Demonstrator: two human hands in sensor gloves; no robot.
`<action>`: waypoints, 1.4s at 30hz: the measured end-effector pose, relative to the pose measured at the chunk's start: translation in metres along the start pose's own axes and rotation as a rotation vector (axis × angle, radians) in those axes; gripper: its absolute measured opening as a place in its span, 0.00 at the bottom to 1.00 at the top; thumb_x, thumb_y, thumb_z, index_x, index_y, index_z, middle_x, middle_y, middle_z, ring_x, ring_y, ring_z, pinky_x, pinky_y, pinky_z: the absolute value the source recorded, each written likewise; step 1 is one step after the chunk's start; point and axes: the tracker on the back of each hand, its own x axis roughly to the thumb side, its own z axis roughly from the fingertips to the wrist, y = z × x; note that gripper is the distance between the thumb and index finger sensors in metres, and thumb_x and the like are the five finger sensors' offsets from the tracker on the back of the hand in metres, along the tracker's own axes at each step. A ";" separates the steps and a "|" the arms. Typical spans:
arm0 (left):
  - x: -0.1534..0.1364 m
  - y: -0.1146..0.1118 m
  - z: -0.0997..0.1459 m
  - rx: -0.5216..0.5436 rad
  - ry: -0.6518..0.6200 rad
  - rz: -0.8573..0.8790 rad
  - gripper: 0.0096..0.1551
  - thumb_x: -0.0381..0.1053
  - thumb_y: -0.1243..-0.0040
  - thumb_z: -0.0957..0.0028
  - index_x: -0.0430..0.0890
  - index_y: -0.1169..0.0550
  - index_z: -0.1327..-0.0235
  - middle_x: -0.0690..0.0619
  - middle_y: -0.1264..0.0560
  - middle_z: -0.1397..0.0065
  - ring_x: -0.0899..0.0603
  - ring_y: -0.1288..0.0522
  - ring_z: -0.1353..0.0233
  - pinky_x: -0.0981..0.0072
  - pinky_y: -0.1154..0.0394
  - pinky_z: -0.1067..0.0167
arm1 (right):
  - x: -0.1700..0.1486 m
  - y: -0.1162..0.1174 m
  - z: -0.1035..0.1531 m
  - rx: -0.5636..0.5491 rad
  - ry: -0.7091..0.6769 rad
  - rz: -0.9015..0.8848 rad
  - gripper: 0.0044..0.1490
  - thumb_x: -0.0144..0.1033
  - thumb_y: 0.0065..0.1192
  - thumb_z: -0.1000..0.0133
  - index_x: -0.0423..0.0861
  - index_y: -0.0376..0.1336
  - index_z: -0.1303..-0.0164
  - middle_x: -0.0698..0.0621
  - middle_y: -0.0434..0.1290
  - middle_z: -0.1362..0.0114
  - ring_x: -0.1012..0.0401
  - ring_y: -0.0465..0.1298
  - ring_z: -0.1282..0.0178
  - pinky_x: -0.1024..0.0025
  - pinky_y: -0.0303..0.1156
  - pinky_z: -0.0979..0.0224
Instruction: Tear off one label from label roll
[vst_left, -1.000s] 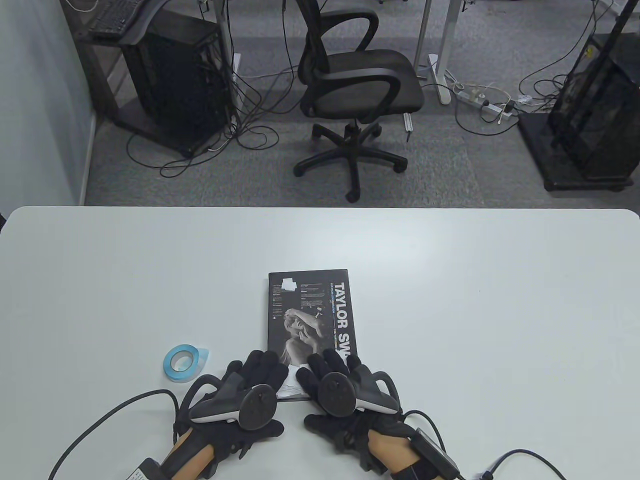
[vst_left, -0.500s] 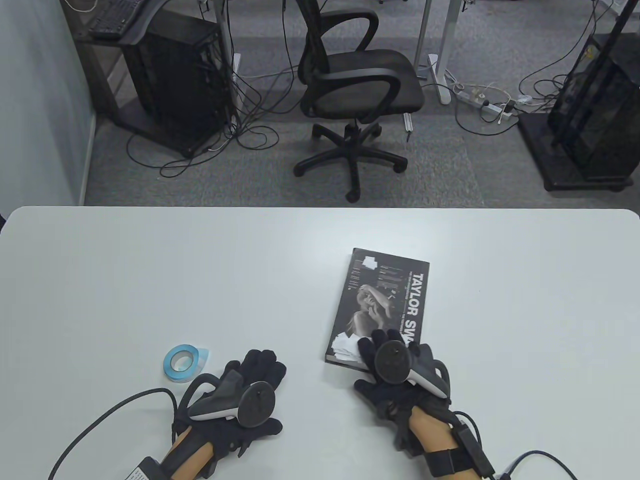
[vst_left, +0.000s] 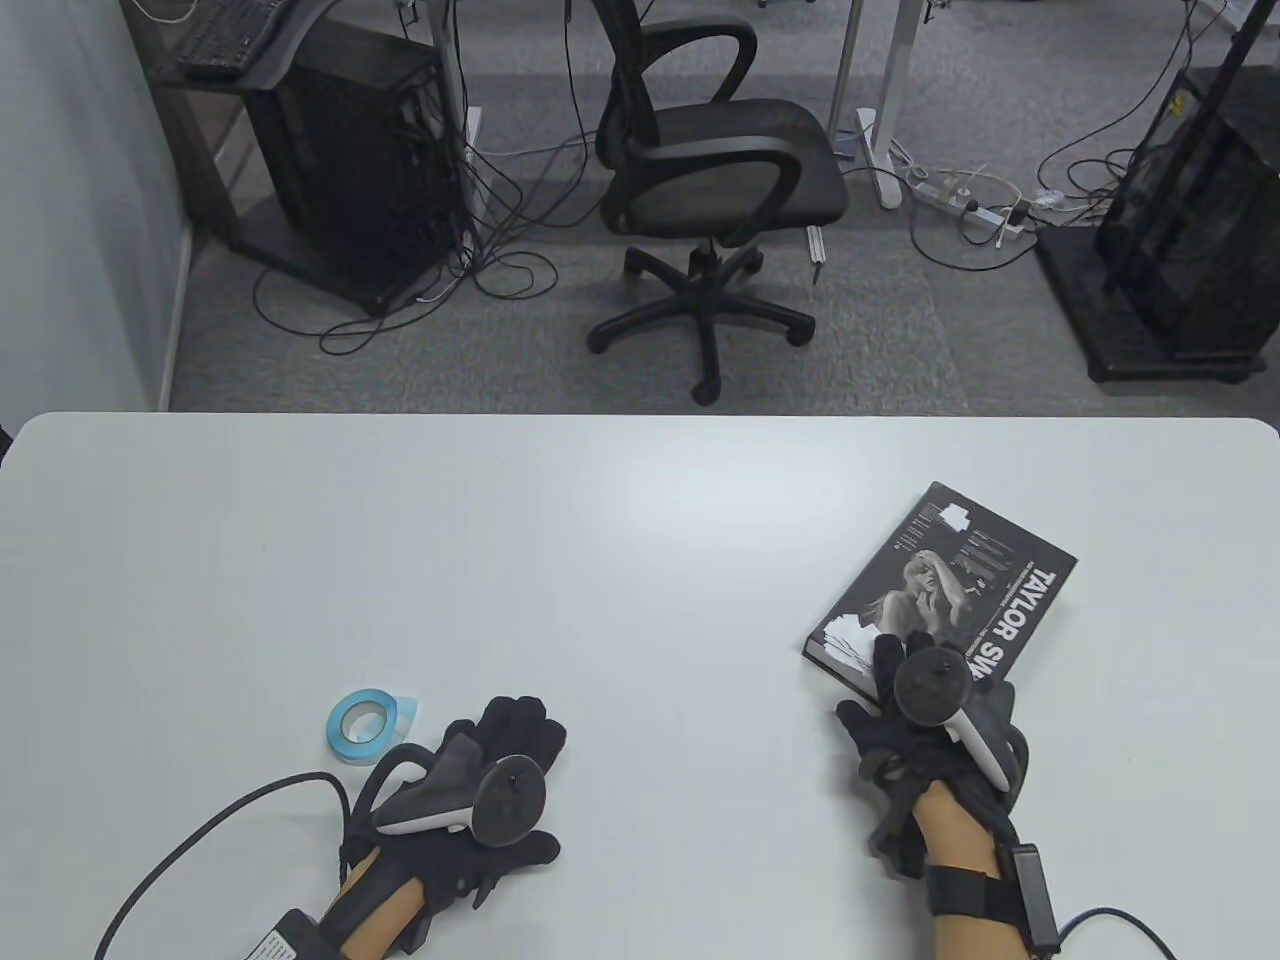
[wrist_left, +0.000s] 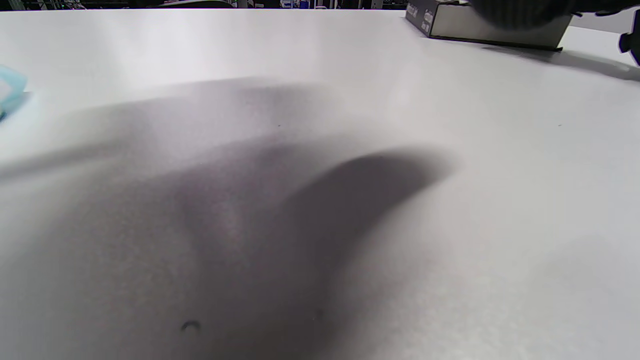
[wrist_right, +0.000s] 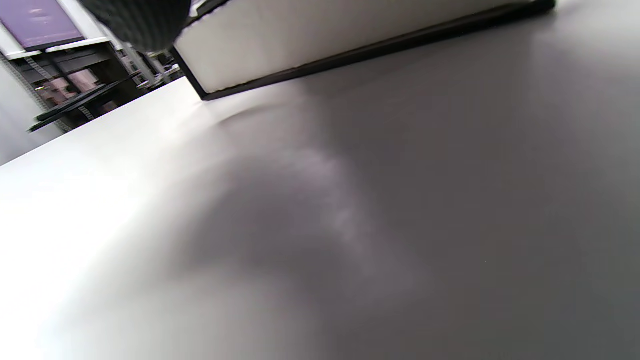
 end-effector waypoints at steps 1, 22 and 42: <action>0.000 0.000 0.000 -0.001 0.001 0.001 0.61 0.73 0.53 0.53 0.46 0.69 0.28 0.42 0.73 0.21 0.33 0.68 0.18 0.33 0.59 0.28 | -0.003 -0.001 0.000 -0.006 0.008 -0.007 0.51 0.61 0.57 0.50 0.60 0.36 0.25 0.50 0.32 0.17 0.47 0.29 0.16 0.37 0.25 0.24; -0.006 0.005 -0.002 0.003 0.021 0.006 0.61 0.73 0.53 0.53 0.46 0.69 0.28 0.42 0.73 0.21 0.32 0.68 0.18 0.33 0.59 0.28 | 0.011 -0.016 0.009 -0.086 -0.099 -0.051 0.52 0.60 0.57 0.50 0.59 0.35 0.25 0.50 0.29 0.17 0.47 0.25 0.17 0.35 0.19 0.27; -0.006 0.006 -0.004 0.005 0.028 -0.007 0.60 0.72 0.53 0.53 0.46 0.68 0.27 0.42 0.72 0.21 0.33 0.68 0.18 0.33 0.59 0.28 | 0.136 0.051 0.089 0.193 -0.682 0.085 0.54 0.64 0.56 0.52 0.61 0.33 0.26 0.53 0.24 0.19 0.50 0.19 0.20 0.37 0.15 0.30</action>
